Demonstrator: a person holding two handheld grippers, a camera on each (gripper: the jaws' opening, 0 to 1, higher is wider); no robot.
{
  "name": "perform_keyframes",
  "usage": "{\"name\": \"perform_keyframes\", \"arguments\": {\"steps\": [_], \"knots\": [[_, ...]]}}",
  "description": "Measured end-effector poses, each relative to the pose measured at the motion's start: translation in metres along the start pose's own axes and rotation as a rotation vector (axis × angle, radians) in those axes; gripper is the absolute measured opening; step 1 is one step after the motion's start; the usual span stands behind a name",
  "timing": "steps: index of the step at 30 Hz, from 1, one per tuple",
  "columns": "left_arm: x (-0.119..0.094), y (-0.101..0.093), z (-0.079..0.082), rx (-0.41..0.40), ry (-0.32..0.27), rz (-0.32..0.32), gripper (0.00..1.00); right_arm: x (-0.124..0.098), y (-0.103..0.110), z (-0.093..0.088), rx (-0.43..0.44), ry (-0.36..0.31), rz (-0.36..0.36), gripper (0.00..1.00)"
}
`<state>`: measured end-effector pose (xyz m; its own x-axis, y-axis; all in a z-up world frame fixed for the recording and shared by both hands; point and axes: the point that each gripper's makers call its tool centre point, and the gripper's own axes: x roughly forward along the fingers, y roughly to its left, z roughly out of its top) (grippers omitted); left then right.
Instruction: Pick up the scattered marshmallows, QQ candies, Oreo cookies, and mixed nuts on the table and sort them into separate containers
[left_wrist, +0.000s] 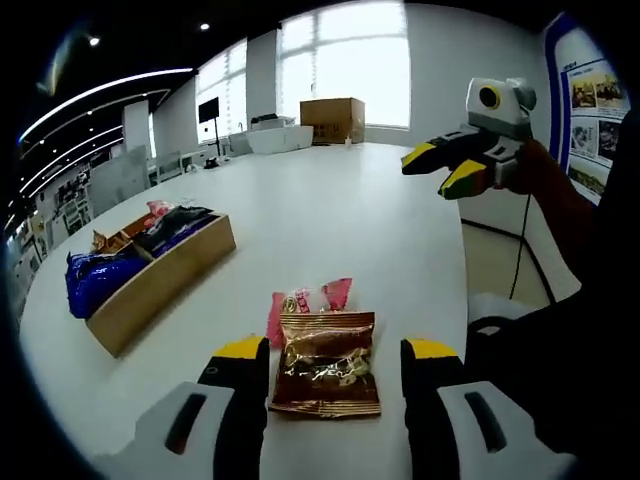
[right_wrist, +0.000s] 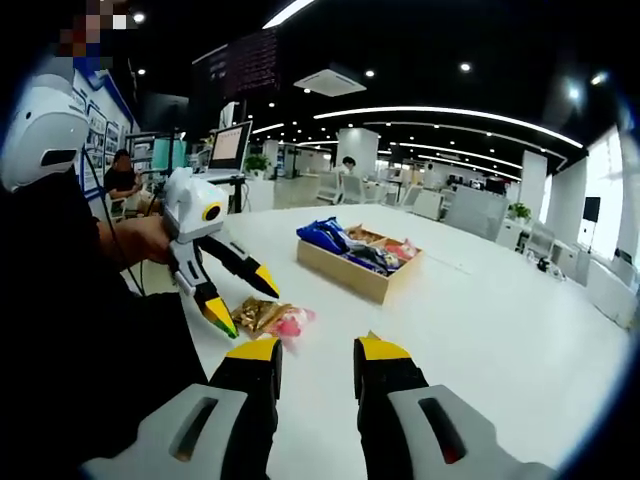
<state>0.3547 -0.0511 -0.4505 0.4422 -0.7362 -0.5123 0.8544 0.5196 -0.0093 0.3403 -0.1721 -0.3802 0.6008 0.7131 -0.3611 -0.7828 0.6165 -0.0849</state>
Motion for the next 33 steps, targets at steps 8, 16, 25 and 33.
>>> {"name": "perform_keyframes", "arguments": {"steps": [8, 16, 25, 33], "knots": [[0.005, 0.008, -0.009, -0.030, 0.007, 0.010, 0.54, 0.004, 0.002, -0.003, 0.001, 0.007, 0.010, 0.25], [0.009, 0.005, -0.010, -0.001, -0.024, -0.022, 0.43, 0.003, -0.003, 0.004, -0.001, -0.013, -0.010, 0.25], [0.007, 0.006, -0.010, 0.012, -0.031, -0.045, 0.37, 0.003, -0.006, 0.007, 0.016, -0.029, -0.026, 0.24], [-0.002, 0.015, -0.005, -0.033, -0.054, -0.052, 0.36, 0.003, -0.007, 0.008, 0.019, -0.027, -0.028, 0.24]]}}
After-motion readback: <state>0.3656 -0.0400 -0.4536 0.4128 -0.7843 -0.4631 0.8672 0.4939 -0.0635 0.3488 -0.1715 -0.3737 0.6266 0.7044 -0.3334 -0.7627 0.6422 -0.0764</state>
